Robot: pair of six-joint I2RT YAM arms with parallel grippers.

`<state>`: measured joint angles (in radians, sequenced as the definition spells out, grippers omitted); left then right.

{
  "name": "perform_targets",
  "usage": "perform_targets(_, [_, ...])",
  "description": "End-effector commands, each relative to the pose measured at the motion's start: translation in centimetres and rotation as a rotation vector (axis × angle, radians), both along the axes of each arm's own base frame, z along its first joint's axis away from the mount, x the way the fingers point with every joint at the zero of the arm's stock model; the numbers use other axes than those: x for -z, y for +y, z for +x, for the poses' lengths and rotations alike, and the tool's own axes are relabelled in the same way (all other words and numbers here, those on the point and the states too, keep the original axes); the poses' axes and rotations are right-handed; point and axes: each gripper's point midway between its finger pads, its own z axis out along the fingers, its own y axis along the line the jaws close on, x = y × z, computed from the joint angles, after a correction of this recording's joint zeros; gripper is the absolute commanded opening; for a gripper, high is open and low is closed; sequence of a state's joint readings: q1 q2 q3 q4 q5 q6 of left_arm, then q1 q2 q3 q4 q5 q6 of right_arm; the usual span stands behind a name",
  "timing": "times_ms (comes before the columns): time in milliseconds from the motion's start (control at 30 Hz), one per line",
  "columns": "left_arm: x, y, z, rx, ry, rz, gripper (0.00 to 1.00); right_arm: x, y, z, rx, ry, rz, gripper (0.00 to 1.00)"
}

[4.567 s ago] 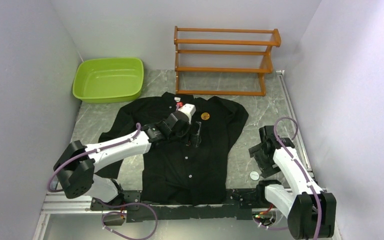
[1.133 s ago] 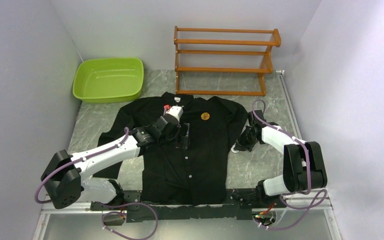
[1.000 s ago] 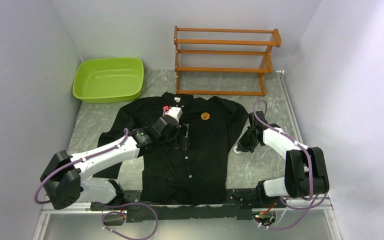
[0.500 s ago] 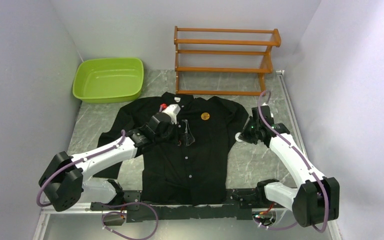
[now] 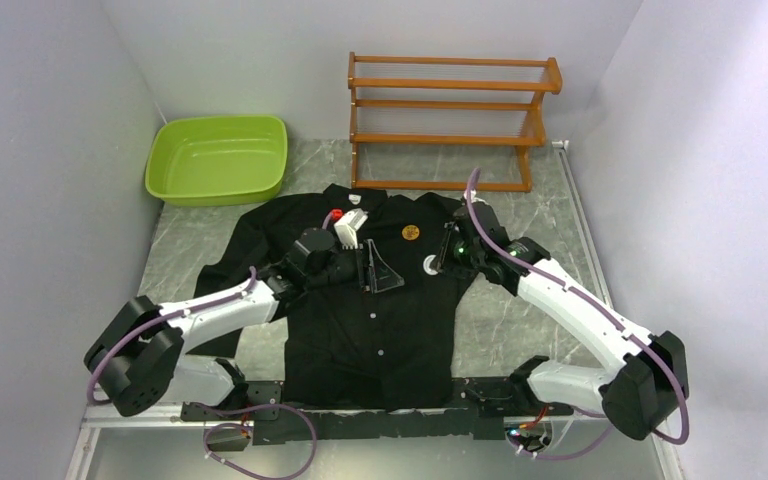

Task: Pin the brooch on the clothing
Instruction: Adjust the brooch.

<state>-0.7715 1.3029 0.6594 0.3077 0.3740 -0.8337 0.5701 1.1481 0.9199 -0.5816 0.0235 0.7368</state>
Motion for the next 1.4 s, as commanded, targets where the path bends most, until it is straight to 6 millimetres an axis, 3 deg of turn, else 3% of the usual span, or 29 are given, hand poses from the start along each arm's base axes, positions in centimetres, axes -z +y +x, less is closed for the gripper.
perform_targets(0, [-2.4, -1.7, -0.1, 0.085, -0.058, -0.097, 0.52, -1.6, 2.3, 0.3, -0.055, -0.026, 0.071, 0.0])
perform_targets(233, [-1.5, -3.3, 0.7, 0.115, -0.056, -0.052, 0.45, -1.5, 3.9, -0.5, -0.107, 0.001, 0.122, 0.0])
perform_targets(533, [-0.5, -4.7, 1.9, 0.113, -0.044, -0.038, 0.4, -0.8, 4.3, -0.9, -0.125, 0.026, 0.122, 0.0])
perform_targets(867, [0.8, -4.9, 2.9, 0.094, -0.04, 0.016, 0.23, -0.2, 4.4, -1.0, -0.138, 0.04, 0.109, 0.0])
perform_targets(967, [0.9, -4.8, 3.0, 0.088, -0.042, 0.025, 0.27, -0.3, 4.5, -1.0, -0.146, 0.038, 0.111, 0.0])
perform_targets(1100, [1.1, -4.3, 3.4, 0.055, -0.047, 0.052, 0.47, -0.3, 4.4, -1.0, -0.149, 0.037, 0.101, 0.0])
perform_targets(1200, [0.9, -3.8, 3.4, 0.037, -0.055, 0.058, 0.55, -0.2, 4.2, -1.0, -0.148, 0.034, 0.091, 0.0])
perform_targets(1267, [0.6, -3.5, 3.4, 0.032, -0.061, 0.049, 0.55, -0.2, 4.2, -1.0, -0.148, 0.032, 0.091, 0.0])
perform_targets(1367, [-0.1, -3.2, 3.3, 0.032, -0.072, 0.02, 0.45, -0.3, 4.3, -1.0, -0.152, 0.03, 0.095, 0.0])
